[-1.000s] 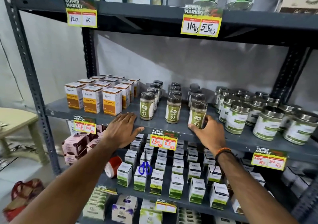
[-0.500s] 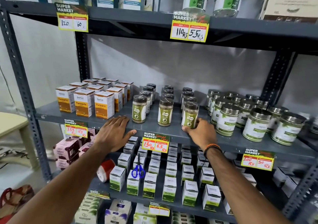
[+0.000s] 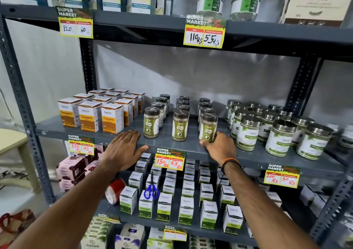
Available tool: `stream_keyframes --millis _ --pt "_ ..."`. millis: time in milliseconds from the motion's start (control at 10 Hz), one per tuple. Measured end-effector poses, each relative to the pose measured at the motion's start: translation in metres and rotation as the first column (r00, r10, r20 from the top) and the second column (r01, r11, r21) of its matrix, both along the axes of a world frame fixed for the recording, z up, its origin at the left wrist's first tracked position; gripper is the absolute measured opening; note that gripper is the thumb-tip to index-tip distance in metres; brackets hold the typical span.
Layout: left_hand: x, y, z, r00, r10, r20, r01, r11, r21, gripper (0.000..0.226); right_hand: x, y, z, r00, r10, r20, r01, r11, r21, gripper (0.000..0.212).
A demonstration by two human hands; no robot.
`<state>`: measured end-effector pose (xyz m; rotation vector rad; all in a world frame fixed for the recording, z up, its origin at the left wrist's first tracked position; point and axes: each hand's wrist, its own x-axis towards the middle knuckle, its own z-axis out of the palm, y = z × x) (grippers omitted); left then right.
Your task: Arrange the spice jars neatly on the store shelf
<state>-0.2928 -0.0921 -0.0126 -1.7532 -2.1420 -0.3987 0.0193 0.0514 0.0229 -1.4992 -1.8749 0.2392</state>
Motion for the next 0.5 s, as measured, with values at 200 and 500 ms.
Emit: stream_keyframes --millis 200,500 --pt "0.002 -0.002 0.001 1.000 -0.002 -0.002 0.002 1.000 0.001 0.094 -0.001 0.000 0.001 1.000 -0.028 0.012 0.028 1.000 0.002 0.047" --pt "0.002 -0.004 0.002 0.999 -0.009 0.045 0.010 1.000 -0.013 0.095 0.015 -0.010 0.001 0.992 0.047 -0.121 -0.050 0.998 -0.024 0.068"
